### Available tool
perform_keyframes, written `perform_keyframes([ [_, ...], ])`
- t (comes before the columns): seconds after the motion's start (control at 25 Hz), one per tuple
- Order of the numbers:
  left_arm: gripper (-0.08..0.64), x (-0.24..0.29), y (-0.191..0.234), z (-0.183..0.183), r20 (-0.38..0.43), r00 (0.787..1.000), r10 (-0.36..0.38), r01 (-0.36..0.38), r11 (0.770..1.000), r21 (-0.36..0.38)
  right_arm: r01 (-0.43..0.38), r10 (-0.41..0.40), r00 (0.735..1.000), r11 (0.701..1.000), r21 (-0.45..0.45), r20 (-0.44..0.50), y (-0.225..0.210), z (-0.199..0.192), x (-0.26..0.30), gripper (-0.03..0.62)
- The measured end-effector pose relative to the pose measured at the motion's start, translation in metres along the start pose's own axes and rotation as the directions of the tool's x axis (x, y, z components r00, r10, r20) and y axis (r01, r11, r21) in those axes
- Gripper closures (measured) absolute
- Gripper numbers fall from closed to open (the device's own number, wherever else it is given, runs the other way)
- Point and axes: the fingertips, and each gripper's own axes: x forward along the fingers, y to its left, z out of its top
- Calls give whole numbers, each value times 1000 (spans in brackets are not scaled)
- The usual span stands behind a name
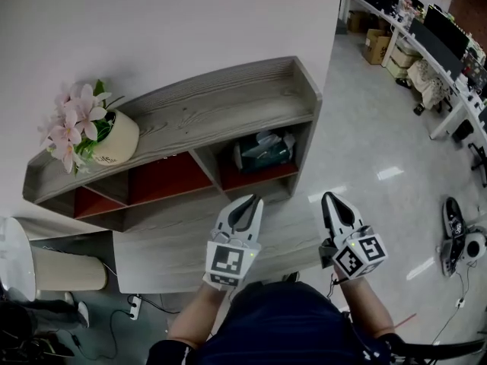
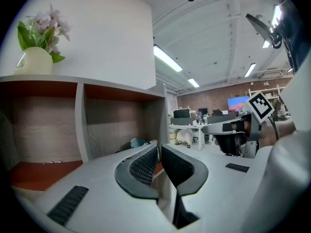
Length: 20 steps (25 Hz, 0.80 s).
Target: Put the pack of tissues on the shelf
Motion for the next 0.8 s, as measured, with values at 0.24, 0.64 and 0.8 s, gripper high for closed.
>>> perform_keyframes([
  [0.24, 525, -13, 7, 10, 33, 999, 14, -13, 999, -53, -28, 29, 999, 998, -50, 18, 16, 19, 9, 581],
  [0.64, 527, -12, 3, 26, 92, 996, 19, -15, 999, -46, 7, 1, 998, 990, -142, 56, 23, 38, 19, 581],
  [0.8, 526, -14, 12, 33, 112, 993, 43, -38, 998, -48, -2, 12, 998, 989, -150, 67, 23, 42, 21, 581],
])
